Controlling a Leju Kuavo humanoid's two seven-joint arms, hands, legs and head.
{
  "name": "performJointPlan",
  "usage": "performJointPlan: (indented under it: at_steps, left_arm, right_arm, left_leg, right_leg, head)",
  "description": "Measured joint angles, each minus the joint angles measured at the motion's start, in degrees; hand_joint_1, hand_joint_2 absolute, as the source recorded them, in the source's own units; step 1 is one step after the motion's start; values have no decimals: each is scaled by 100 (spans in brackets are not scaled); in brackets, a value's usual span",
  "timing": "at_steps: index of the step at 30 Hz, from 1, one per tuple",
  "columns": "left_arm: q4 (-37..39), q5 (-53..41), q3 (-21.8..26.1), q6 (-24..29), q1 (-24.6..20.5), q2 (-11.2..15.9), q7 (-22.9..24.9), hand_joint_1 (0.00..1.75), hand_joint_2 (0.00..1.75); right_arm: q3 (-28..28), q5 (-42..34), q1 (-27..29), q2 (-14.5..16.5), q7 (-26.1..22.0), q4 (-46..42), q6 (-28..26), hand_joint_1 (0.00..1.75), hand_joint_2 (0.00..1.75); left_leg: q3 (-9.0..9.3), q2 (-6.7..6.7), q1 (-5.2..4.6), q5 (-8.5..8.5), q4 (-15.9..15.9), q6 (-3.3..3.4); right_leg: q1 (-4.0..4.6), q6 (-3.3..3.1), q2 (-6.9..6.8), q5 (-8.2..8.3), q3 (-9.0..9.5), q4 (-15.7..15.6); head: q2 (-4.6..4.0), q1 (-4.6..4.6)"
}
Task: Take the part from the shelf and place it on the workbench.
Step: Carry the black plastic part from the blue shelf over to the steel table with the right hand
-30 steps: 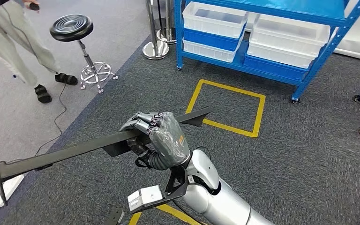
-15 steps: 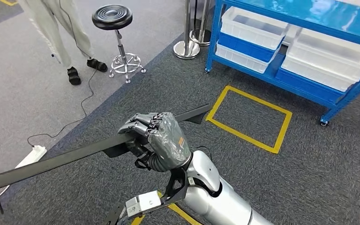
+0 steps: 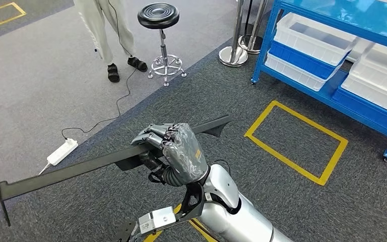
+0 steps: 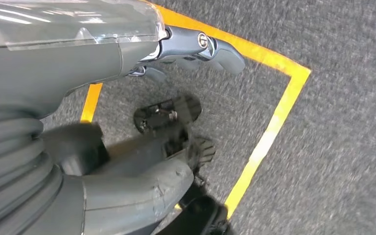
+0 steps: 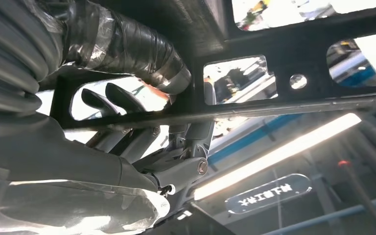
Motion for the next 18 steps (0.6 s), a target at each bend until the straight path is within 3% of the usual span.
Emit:
performJointPlan:
  at_steps: [2, 3, 4, 5, 6, 8, 9, 10, 12, 13, 15, 16, 18]
  left_arm:
    - [0, 2, -4, 0, -13, -1, 0, 0, 175]
    - [0, 3, -4, 1, -9, -1, 0, 0, 175]
    - [0, 7, -5, 1, -1, 1, 0, 0, 175]
    - [0, 10, -5, 1, 7, 2, -1, 0, 175]
    - [0, 14, -6, 1, 12, 4, -2, 0, 175]
    - [0, 23, -10, 0, 3, 3, -9, 0, 175]
    - [0, 27, -15, -1, -5, 2, -13, 0, 175]
    - [0, 33, -20, -1, -10, 1, -16, 0, 175]
    - [0, 40, -27, -2, -4, 1, -18, 0, 175]
    - [0, 44, -31, -2, 2, 0, -21, 0, 175]
    - [0, 48, -37, -2, -5, -4, -28, 0, 175]
    - [0, 49, -40, -2, -14, -8, -32, 0, 175]
    - [0, 50, -42, -3, -20, -11, -32, 0, 175]
  right_arm:
    - [0, 4, 15, 1, -1, -8, -3, 175, 175]
    - [0, 6, 25, 1, -1, -8, -4, 175, 175]
    - [0, 10, 34, 1, -1, -8, -6, 175, 175]
    - [0, 16, 38, 1, -1, -10, -7, 175, 175]
    - [0, 21, 39, 1, -1, -13, -8, 175, 175]
    - [0, 31, 39, 0, -1, -24, -13, 175, 175]
    - [0, 36, 39, 0, -2, -28, -18, 175, 175]
    - [0, 42, 39, -1, -3, -32, -24, 175, 175]
    - [0, 56, 39, 0, -3, -37, -33, 175, 175]
    - [0, 64, 37, 0, -4, -43, -37, 175, 175]
    - [-1, 82, 36, -4, -7, -63, -50, 175, 175]
    - [-2, 91, 42, -12, -8, -70, -57, 175, 175]
    - [-2, 103, 62, -36, -6, -73, -66, 175, 175]
  left_leg:
    - [-390, 202, 18, -353, 768, -59]
    - [-537, 223, 31, -437, 1046, -77]
    - [-585, 236, 41, -411, 1127, -88]
    - [-506, 258, 48, -281, 968, -89]
    - [-319, 319, 51, -84, 615, -80]
    - [108, 628, 14, 227, -186, -25]
    - [228, 733, -12, 293, -420, 15]
    - [266, 780, -37, 302, -517, 53]
    - [258, 620, -37, 321, -541, 127]
    - [269, 544, -24, 336, -567, 163]
    - [299, 393, 5, 373, -616, 241]
    - [299, 317, 1, 377, -619, 263]
    - [297, 143, -12, 373, -609, 287]
  right_leg:
    - [12, -29, -165, -19, 9, -5]
    - [14, -30, -244, -29, 11, -4]
    - [14, -25, -325, -40, 17, -3]
    - [13, -15, -401, -52, 28, -3]
    - [13, 0, -474, -68, 50, -2]
    - [38, 50, -603, -109, 99, -1]
    - [56, 79, -657, -126, 119, -1]
    - [75, 108, -713, -138, 134, -6]
    - [81, 173, -802, -160, 165, -23]
    - [69, 204, -729, -204, 171, 8]
    - [40, 236, -403, -445, 34, 357]
    - [36, 233, -228, -626, -129, 700]
    - [44, 228, -97, -882, -532, 1422]
  head:
    - [-1, -2]
    - [-1, -2]
    - [0, -2]
    - [0, -2]
    - [1, -2]
    - [0, -1]
    - [0, 0]
    - [-1, 3]
    - [0, 5]
    - [0, 5]
    - [1, 10]
    - [0, 11]
    - [-1, 13]
